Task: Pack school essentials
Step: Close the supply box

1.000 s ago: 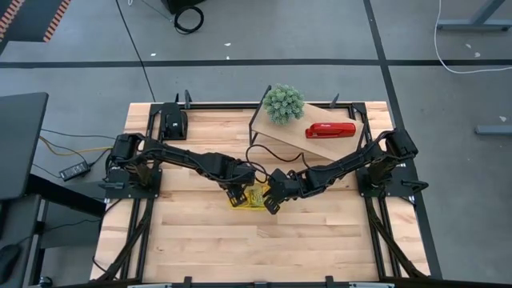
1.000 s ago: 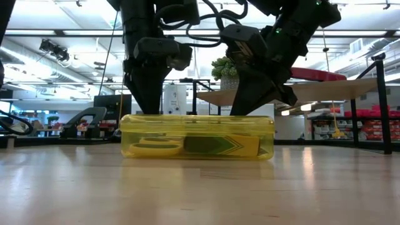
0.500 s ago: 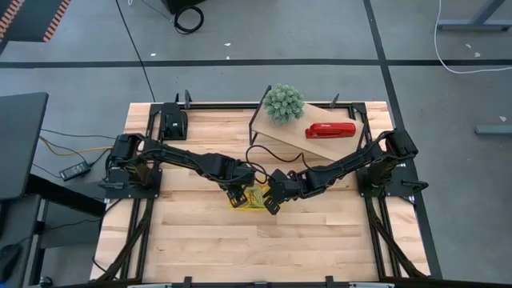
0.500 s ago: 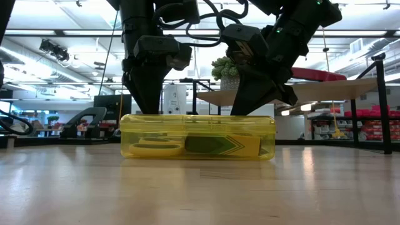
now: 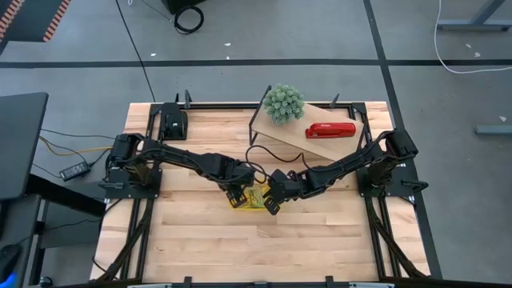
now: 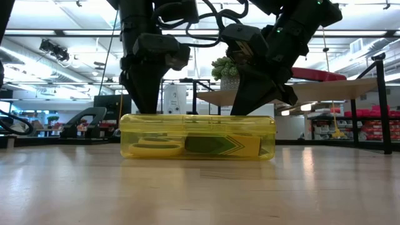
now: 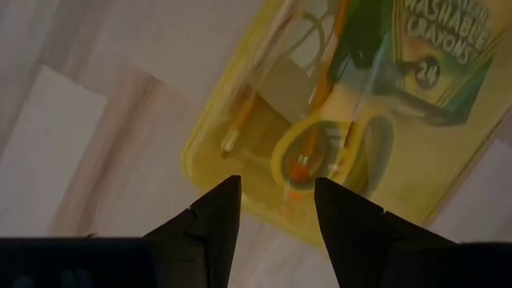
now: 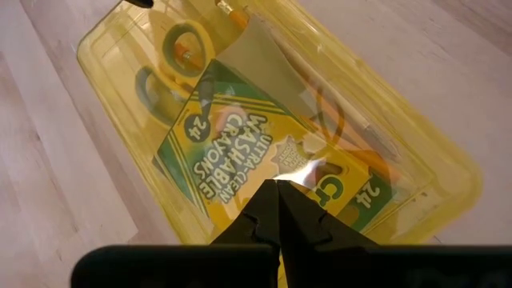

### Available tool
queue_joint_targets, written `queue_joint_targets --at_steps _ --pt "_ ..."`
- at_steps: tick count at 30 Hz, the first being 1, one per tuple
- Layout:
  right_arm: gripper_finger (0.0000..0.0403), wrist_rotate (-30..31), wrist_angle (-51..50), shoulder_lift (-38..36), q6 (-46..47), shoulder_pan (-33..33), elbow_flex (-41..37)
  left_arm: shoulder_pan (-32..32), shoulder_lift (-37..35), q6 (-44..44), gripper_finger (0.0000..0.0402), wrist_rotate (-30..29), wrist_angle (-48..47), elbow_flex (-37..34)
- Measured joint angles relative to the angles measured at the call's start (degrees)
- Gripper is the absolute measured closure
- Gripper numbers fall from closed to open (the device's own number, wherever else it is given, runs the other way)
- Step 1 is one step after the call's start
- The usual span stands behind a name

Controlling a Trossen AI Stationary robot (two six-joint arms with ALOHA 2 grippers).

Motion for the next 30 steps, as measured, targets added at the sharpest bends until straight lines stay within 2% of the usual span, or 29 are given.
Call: queue_joint_targets --at_steps 6,18,30 --pt "0.0397 0.04 -0.09 0.00 -0.03 0.00 0.00 -0.06 -1.38 0.13 0.0230 0.27 -1.28 1.91" --pt "0.0397 0.12 -0.33 -0.02 0.07 0.00 0.00 -0.34 -1.61 3.73 0.0230 -1.11 -3.20 12.05" --pt "0.0397 0.25 -0.42 0.01 0.00 0.00 0.73 -0.30 -1.66 3.98 0.0230 -1.68 -5.91 13.42"
